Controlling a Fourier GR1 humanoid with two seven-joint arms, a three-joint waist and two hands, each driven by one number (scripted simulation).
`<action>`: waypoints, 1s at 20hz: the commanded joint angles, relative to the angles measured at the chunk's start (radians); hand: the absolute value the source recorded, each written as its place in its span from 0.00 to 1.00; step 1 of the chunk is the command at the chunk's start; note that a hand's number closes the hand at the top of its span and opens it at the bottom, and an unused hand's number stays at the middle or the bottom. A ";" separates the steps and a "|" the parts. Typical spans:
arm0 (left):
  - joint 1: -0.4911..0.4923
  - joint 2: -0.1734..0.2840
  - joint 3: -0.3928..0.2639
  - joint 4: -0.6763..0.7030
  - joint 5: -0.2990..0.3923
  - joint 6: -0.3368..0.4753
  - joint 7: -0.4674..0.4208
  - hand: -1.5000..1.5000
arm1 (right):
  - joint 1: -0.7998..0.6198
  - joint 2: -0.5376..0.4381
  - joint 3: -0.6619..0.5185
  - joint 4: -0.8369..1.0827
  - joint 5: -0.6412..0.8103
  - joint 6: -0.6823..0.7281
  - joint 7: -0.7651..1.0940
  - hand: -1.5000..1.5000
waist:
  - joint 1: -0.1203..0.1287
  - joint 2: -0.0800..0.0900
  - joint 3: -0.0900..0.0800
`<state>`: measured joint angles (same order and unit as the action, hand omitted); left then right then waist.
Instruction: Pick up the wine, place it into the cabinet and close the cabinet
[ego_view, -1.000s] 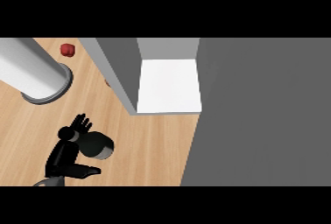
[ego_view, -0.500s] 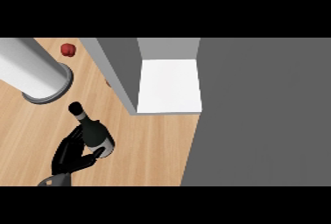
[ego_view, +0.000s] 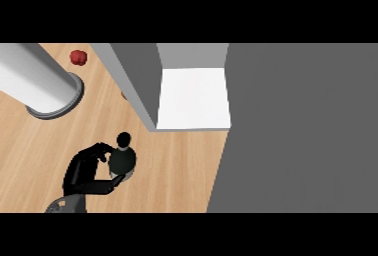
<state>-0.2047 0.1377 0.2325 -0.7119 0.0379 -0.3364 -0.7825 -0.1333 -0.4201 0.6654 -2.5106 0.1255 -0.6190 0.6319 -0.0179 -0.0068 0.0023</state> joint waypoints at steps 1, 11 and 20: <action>-0.007 0.018 -0.012 0.020 -0.006 -0.032 -0.020 1.00 | 0.078 -0.012 0.053 -0.163 0.124 0.003 0.023 0.00 | 0.004 0.003 -0.003; 0.082 -0.037 -0.089 -0.160 0.004 -0.052 0.050 1.00 | 0.109 -0.049 0.076 -0.193 0.134 -0.030 0.011 0.00 | 0.004 -0.003 -0.003; 0.199 -0.135 -0.198 -0.417 0.041 -0.039 0.184 1.00 | 0.144 -0.065 0.082 -0.156 0.099 -0.043 -0.092 0.00 | 0.013 -0.001 -0.002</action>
<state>-0.0647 0.0381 0.0840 -1.0199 0.0631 -0.3811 -0.6517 -0.0314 -0.4748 0.7165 -2.5103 0.1173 -0.6583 0.4973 -0.0098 -0.0086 0.0006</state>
